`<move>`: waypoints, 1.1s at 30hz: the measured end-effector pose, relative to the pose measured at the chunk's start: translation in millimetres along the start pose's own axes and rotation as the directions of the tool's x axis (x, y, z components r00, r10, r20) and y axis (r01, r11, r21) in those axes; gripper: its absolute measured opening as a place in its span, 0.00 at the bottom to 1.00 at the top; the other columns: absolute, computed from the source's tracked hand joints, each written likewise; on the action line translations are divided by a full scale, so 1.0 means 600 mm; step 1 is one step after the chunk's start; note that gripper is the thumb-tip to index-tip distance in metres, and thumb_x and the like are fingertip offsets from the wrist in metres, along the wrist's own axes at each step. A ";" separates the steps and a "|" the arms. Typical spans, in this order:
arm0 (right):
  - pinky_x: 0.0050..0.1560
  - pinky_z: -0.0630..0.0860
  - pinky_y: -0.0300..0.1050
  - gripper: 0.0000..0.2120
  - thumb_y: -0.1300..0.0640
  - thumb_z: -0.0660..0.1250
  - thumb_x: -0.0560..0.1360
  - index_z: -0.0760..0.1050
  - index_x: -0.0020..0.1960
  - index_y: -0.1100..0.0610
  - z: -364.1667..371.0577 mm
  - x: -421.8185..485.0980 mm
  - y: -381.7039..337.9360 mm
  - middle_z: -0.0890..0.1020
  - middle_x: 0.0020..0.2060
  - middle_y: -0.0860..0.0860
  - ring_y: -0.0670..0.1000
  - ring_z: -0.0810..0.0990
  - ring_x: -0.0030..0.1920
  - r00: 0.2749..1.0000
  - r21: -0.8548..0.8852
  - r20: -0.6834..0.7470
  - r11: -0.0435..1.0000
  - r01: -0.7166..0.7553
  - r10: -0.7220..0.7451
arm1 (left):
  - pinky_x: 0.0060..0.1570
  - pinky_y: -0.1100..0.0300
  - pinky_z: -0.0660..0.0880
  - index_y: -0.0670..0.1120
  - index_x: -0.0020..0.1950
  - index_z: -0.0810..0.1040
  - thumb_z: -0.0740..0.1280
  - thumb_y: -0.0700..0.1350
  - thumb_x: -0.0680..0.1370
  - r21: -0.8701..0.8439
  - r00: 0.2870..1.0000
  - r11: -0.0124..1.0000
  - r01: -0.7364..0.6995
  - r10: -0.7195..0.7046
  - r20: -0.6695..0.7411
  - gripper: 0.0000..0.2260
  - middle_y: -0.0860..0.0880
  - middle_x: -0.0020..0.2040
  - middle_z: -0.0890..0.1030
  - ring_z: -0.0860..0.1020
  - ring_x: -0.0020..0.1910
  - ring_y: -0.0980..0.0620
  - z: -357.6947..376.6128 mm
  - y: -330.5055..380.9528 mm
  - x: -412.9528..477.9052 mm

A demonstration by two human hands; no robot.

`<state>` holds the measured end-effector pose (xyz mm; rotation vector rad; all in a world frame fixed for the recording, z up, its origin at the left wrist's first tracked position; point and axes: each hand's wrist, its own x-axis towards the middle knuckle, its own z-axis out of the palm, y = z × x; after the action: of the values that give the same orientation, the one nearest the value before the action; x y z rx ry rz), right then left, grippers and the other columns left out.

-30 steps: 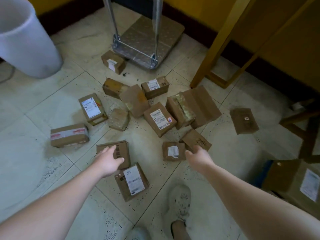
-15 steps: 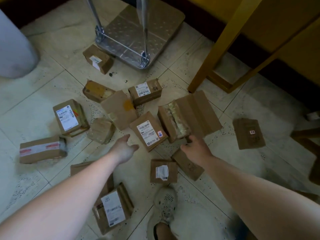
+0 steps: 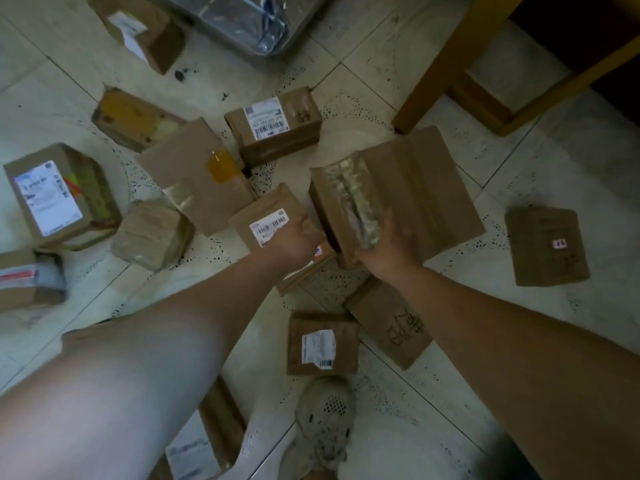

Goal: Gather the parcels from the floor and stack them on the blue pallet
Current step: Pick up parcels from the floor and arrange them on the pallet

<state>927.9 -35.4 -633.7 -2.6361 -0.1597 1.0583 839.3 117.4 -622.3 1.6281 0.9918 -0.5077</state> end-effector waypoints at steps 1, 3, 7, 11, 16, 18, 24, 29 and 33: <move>0.71 0.58 0.57 0.47 0.51 0.70 0.74 0.38 0.77 0.46 0.009 0.020 0.004 0.46 0.77 0.55 0.60 0.49 0.76 1.000 0.015 0.004 1.000 -0.022 0.022 | 0.45 0.59 0.72 0.47 0.77 0.55 0.62 0.48 0.79 -0.040 1.000 0.999 0.013 -0.014 -0.010 0.28 0.45 0.59 0.74 0.77 0.49 0.51 0.010 0.000 0.019; 0.70 0.59 0.52 0.43 0.53 0.65 0.77 0.36 0.77 0.47 0.021 0.056 0.009 0.47 0.78 0.53 0.57 0.51 0.76 0.997 0.137 0.050 0.989 -0.059 0.053 | 0.53 0.56 0.74 0.43 0.75 0.60 0.62 0.47 0.79 -0.125 0.998 0.990 0.064 -0.066 -0.017 0.25 0.45 0.61 0.74 0.76 0.57 0.46 0.032 -0.002 0.055; 0.51 0.68 0.43 0.39 0.55 0.66 0.75 0.46 0.78 0.53 0.041 0.088 0.032 0.68 0.68 0.52 0.52 0.71 0.57 0.989 0.405 0.121 0.905 -0.129 0.087 | 0.47 0.57 0.78 0.41 0.64 0.74 0.66 0.43 0.76 -0.358 0.974 0.911 0.204 -0.152 0.167 0.17 0.45 0.54 0.81 0.80 0.47 0.49 0.090 -0.027 0.094; 0.45 0.72 0.42 0.21 0.56 0.64 0.75 0.69 0.67 0.56 0.046 0.071 0.052 0.76 0.59 0.56 0.55 0.76 0.52 0.993 0.423 0.095 0.900 -0.104 0.070 | 0.38 0.59 0.76 0.45 0.68 0.70 0.65 0.39 0.74 -0.413 0.968 0.880 0.235 -0.173 0.182 0.22 0.43 0.61 0.78 0.78 0.54 0.45 0.119 -0.051 0.085; 0.27 0.69 0.33 0.14 0.59 0.63 0.76 0.70 0.61 0.56 0.029 -0.007 0.050 0.77 0.52 0.52 0.46 0.76 0.41 0.996 0.547 0.075 0.833 -0.087 0.055 | 0.37 0.55 0.76 0.51 0.65 0.62 0.68 0.44 0.76 -0.481 0.985 0.860 0.172 -0.150 0.083 0.21 0.45 0.54 0.78 0.78 0.46 0.46 0.115 -0.045 0.029; 0.29 0.69 0.34 0.14 0.58 0.64 0.76 0.69 0.62 0.56 0.015 -0.051 0.044 0.76 0.52 0.52 0.46 0.76 0.42 0.997 0.578 0.065 0.813 -0.078 0.050 | 0.36 0.56 0.77 0.50 0.62 0.61 0.67 0.40 0.77 -0.471 0.992 0.874 0.121 -0.120 0.034 0.19 0.46 0.54 0.77 0.79 0.46 0.47 0.103 -0.033 -0.010; 0.38 0.73 0.38 0.06 0.55 0.63 0.79 0.70 0.55 0.50 -0.032 -0.174 0.014 0.78 0.47 0.46 0.47 0.78 0.45 0.998 0.590 0.053 0.805 -0.063 0.039 | 0.56 0.49 0.76 0.46 0.64 0.71 0.65 0.42 0.78 -0.317 0.998 0.948 0.031 -0.012 0.062 0.15 0.47 0.56 0.78 0.77 0.55 0.44 0.028 -0.011 -0.126; 0.39 0.80 0.39 0.25 0.59 0.61 0.79 0.59 0.73 0.44 -0.061 -0.295 -0.020 0.79 0.55 0.45 0.46 0.82 0.43 0.991 0.737 0.064 0.665 -0.125 0.115 | 0.46 0.61 0.70 0.49 0.56 0.74 0.61 0.41 0.80 -0.192 0.988 0.969 -0.156 0.151 -0.043 0.07 0.46 0.55 0.79 0.77 0.50 0.49 -0.054 0.026 -0.222; 0.59 0.77 0.55 0.34 0.67 0.61 0.76 0.55 0.76 0.44 -0.047 -0.410 -0.041 0.76 0.64 0.51 0.52 0.80 0.57 0.997 0.867 -0.003 0.498 -0.038 0.081 | 0.57 0.56 0.65 0.50 0.75 0.56 0.71 0.55 0.72 -0.172 0.996 0.983 -0.062 0.071 0.049 0.37 0.48 0.70 0.69 0.70 0.63 0.49 -0.118 0.018 -0.309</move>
<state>769.4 -70.1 -444.7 -1.7071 0.3997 0.7764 733.1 120.2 -454.8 1.4817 0.9118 -0.4089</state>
